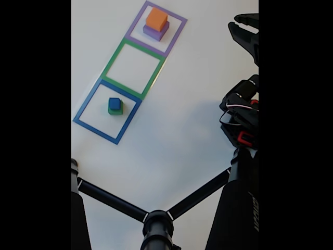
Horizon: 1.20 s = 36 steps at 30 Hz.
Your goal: Tower of hanoi
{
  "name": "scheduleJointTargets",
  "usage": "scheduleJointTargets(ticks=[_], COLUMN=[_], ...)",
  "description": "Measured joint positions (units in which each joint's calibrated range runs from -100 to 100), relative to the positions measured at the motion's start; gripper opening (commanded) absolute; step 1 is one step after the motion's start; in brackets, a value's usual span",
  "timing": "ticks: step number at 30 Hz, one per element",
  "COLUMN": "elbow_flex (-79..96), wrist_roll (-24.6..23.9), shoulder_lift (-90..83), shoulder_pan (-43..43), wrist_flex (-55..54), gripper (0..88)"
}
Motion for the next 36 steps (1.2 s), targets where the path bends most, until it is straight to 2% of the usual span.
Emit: scheduleJointTargets(ticks=[5, 11, 16, 18, 24, 31, 36], elbow_flex=[0.0, 2.8, 12.8, 18.9, 39.3, 67.0, 76.1], wrist_roll=[0.0, 0.0, 0.0, 0.0, 0.0, 0.0, 0.0], shoulder_lift=[1.0, 1.4, 1.4, 1.4, 2.0, 10.0, 16.2], shoulder_pan=[5.4, 7.5, 8.2, 8.2, 10.9, 13.0, 13.0], wrist_flex=[0.0, 0.0, -7.1, -12.2, -32.9, -72.8, -92.9], gripper=[0.4, 2.4, 14.9, 30.9, 39.6, 43.2, 45.4])
